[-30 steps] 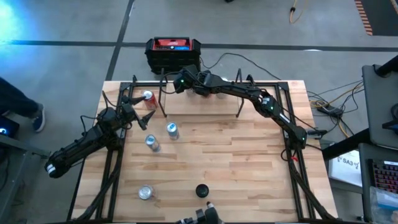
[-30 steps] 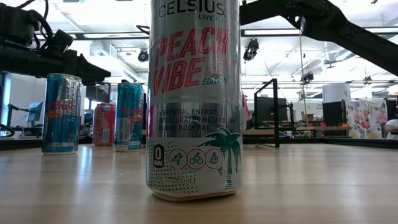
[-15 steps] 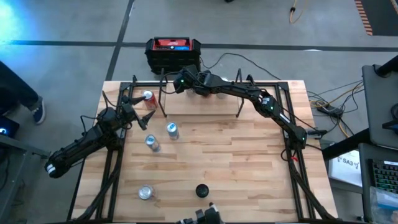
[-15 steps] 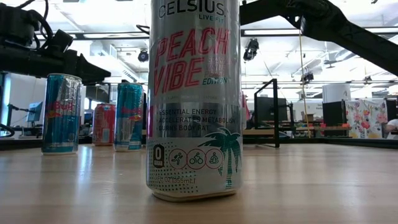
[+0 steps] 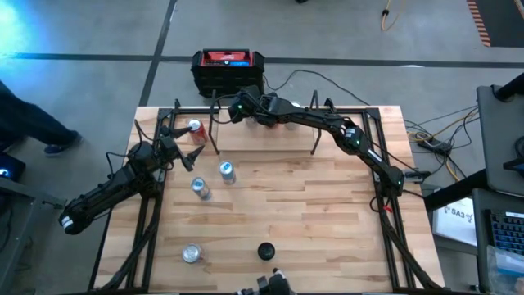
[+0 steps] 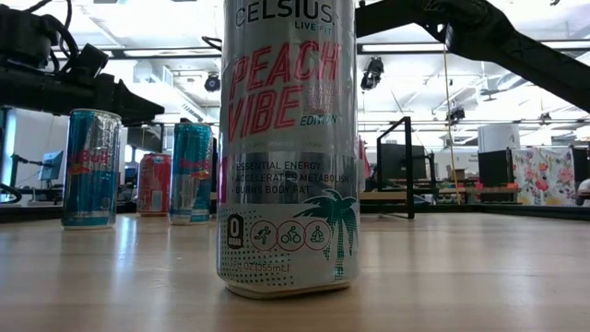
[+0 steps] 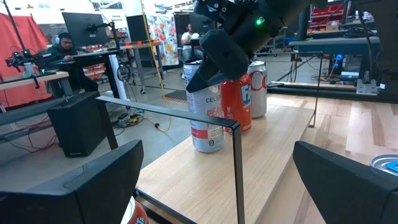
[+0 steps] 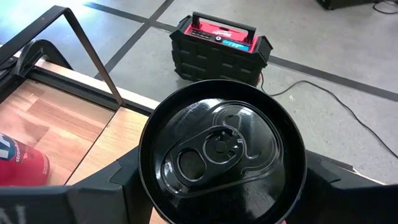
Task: Place canned beverage on shelf
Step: Adjust the white and pink soda can on the shelf
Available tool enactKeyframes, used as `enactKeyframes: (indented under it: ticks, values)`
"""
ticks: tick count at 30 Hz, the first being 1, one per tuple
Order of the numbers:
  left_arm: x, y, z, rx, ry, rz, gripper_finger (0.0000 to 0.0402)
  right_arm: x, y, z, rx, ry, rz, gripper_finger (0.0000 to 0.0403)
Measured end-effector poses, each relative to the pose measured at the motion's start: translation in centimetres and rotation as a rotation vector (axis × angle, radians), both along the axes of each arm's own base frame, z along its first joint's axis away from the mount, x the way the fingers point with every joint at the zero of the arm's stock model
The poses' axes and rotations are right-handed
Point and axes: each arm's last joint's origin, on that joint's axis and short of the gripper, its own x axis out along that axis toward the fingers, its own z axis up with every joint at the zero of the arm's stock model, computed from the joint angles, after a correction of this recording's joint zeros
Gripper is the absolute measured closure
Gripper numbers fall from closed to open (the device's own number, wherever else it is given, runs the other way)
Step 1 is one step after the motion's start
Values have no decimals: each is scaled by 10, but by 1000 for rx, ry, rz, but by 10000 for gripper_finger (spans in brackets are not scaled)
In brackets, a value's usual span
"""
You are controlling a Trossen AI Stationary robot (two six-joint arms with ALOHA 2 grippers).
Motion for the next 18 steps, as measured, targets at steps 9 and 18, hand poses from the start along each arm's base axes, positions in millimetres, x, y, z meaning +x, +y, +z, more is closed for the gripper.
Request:
enactKeyframes:
  ticks: [9,18]
  values:
    - [0,0,0,0,0,0,3,2,3,1,4,-18,2,163]
    - [0,0,0,0,0,0,3,2,3,1,2,-10,10,163]
